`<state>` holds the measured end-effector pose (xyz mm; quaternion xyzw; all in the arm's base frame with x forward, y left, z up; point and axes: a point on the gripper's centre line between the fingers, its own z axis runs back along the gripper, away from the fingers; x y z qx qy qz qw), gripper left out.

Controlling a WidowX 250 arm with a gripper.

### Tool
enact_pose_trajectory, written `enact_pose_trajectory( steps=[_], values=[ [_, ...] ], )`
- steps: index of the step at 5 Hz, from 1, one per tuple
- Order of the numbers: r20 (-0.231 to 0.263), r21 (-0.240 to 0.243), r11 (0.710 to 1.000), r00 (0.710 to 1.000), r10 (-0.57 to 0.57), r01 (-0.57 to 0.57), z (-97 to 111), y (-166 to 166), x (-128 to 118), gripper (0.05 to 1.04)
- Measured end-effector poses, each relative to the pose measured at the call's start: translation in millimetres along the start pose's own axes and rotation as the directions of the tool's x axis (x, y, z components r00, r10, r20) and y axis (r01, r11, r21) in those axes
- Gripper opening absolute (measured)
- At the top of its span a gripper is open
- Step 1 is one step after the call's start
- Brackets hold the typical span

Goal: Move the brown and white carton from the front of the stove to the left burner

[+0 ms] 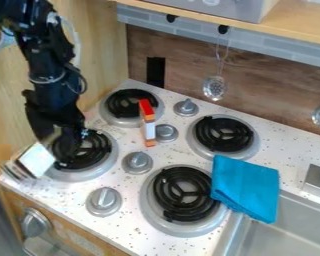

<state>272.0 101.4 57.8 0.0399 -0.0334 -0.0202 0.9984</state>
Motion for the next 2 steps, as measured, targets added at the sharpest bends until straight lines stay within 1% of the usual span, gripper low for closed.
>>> enact_pose_trajectory(
  steps=[1, 2],
  values=[
    [0.010, 0.003, 1.000, 1.000, -0.008, 0.008, 2.4, -10.3, 4.9, 1.003],
    [0.008, 0.023, 0.999, 1.000, -0.023, 0.022, 0.6, -17.9, 6.2, 1.001]
  ],
)
